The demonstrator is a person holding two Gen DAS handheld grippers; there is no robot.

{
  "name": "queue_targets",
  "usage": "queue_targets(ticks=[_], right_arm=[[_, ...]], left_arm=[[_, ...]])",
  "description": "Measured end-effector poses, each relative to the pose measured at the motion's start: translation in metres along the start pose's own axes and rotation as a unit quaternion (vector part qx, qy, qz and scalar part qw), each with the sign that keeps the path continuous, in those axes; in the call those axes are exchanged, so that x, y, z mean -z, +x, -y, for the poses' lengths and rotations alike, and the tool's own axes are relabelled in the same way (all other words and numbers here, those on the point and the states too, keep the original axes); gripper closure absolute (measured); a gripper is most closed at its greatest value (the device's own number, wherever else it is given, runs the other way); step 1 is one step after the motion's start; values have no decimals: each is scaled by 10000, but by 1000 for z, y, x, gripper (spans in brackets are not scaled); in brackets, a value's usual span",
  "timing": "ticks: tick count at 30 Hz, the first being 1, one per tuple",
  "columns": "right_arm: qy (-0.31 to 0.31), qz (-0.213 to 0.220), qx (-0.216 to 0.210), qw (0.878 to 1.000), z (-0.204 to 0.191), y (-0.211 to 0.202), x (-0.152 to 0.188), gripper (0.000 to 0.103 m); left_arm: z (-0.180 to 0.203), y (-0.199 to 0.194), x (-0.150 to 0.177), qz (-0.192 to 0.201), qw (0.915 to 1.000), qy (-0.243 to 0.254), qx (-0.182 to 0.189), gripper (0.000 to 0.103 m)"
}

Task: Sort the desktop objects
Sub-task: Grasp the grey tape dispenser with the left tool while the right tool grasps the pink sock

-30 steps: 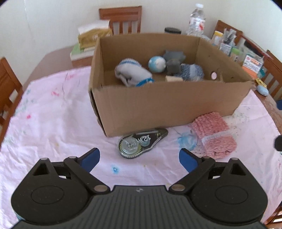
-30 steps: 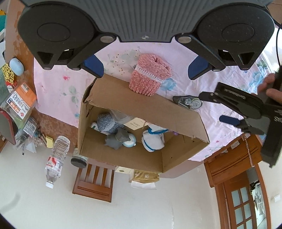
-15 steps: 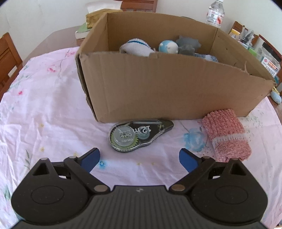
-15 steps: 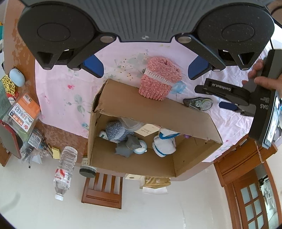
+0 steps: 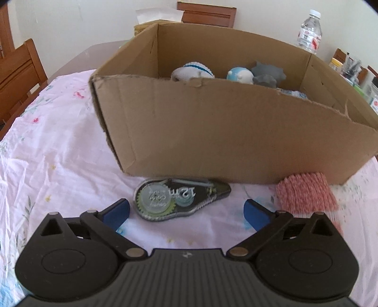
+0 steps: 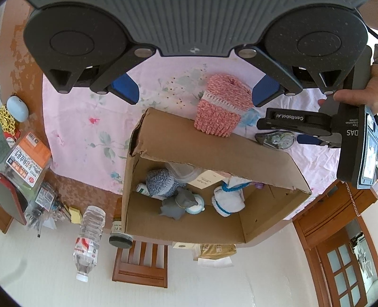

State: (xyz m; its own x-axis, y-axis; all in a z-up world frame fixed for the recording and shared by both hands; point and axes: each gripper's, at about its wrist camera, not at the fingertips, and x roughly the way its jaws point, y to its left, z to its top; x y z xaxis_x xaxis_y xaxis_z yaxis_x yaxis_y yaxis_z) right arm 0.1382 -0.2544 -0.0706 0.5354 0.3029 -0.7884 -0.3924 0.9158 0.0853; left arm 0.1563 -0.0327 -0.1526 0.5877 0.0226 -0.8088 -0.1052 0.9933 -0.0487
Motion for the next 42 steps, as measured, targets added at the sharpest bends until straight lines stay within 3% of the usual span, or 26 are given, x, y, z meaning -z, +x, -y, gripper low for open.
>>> queue_targets(ticks=[10,19,28,42], right_arm=[[104,-175,-55,9998,14,16,-1,0],[89,-271,-149,9995,14,26,-3,0],[55,-287,-146,9995,12,28,-3,0],[11,-311,-97,9995,-1,27,0,0]], left_arm=[[10,11,-7,117,9997,90,-211,1],[7,12,-8,164,9997,123,-166,4],[4,8,-7,224,9994,219,-141,13],[-9,-2,4,145,9989,447,14,13]])
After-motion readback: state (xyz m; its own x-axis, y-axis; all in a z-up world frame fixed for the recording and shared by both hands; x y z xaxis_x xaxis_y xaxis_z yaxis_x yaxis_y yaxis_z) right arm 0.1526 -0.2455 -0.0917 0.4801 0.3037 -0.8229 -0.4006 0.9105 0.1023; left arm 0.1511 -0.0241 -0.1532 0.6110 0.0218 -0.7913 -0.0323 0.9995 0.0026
